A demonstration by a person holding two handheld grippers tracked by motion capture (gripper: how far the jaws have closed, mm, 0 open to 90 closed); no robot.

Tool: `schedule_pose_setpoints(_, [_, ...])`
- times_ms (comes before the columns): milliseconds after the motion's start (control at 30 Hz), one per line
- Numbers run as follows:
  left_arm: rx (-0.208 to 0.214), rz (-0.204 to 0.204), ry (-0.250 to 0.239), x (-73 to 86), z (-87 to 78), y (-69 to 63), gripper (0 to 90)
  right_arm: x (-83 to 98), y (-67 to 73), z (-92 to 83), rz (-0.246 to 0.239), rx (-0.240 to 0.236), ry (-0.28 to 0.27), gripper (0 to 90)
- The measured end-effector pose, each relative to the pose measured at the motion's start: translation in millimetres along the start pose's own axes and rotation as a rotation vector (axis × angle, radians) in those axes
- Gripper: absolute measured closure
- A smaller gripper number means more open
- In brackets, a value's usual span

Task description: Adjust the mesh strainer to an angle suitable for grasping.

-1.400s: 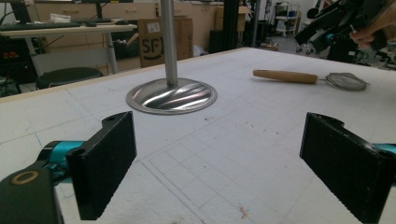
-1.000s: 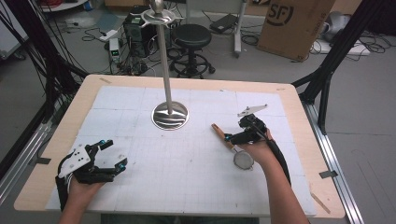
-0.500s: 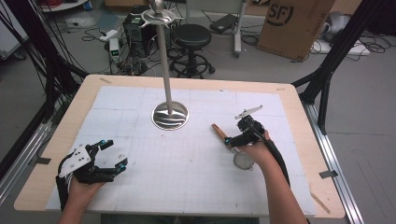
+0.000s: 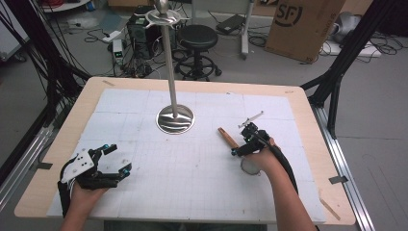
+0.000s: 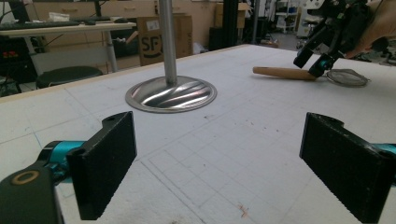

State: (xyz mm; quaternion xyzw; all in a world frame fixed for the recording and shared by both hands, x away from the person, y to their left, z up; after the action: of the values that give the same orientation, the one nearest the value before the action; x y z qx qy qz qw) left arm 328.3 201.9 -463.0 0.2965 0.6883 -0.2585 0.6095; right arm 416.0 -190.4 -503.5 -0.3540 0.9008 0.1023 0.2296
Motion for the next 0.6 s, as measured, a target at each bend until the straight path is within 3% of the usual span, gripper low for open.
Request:
schedule_pose_setpoints(300, [0.0,-0.001,0.002,0.2,0.3,0.0,11.5,5.2,5.8,-0.9,0.0,-0.036,0.052,45.9])
schedule_pose_setpoints(600, [0.0,-0.001,0.003,0.3,0.3,0.0,11.5,8.2,6.6,-0.9,-0.028,-0.021,0.09,58.4])
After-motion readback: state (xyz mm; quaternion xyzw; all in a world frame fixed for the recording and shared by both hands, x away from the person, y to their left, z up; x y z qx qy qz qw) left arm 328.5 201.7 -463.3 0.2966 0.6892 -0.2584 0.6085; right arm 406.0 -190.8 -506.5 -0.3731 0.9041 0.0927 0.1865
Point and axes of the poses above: each handheld gripper's, and its own axes: z roughly forward along the jaws, x roughly out of its underside, y roughly to its left, the point moved 10 cm from there along z, roughly forward along the jaws, and after that the axes turned 1 degree about x, right-handed, at the moved point
